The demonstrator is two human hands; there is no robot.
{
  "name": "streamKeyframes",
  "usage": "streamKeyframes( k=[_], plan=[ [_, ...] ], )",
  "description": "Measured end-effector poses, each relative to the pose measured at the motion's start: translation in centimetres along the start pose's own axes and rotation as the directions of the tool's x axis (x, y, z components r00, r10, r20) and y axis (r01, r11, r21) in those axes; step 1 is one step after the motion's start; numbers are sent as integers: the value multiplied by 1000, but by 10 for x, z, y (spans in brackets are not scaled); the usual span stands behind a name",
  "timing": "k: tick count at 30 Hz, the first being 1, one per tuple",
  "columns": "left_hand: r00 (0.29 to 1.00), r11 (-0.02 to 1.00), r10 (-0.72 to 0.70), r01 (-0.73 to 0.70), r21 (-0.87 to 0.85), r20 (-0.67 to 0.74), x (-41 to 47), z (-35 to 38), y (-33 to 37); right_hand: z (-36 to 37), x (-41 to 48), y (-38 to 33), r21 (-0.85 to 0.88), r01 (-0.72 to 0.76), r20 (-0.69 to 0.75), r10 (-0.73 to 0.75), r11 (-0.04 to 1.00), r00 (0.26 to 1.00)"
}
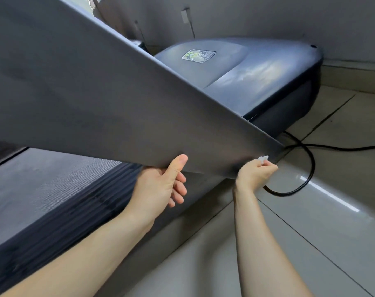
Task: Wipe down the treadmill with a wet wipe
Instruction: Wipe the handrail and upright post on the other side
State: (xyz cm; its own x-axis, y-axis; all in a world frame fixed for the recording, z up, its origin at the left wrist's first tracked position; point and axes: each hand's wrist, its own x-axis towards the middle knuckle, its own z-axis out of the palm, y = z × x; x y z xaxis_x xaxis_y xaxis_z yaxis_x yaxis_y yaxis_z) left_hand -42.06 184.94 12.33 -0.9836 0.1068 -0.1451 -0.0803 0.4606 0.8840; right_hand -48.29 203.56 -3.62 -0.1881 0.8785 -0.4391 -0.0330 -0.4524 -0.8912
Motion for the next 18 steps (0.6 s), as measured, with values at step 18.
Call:
streamKeyframes(
  k=[18],
  plan=[
    [939,985,47,-101,143,341,8,-59,8,-28,-113,-42,165,-678,268,629,716,730]
  ],
)
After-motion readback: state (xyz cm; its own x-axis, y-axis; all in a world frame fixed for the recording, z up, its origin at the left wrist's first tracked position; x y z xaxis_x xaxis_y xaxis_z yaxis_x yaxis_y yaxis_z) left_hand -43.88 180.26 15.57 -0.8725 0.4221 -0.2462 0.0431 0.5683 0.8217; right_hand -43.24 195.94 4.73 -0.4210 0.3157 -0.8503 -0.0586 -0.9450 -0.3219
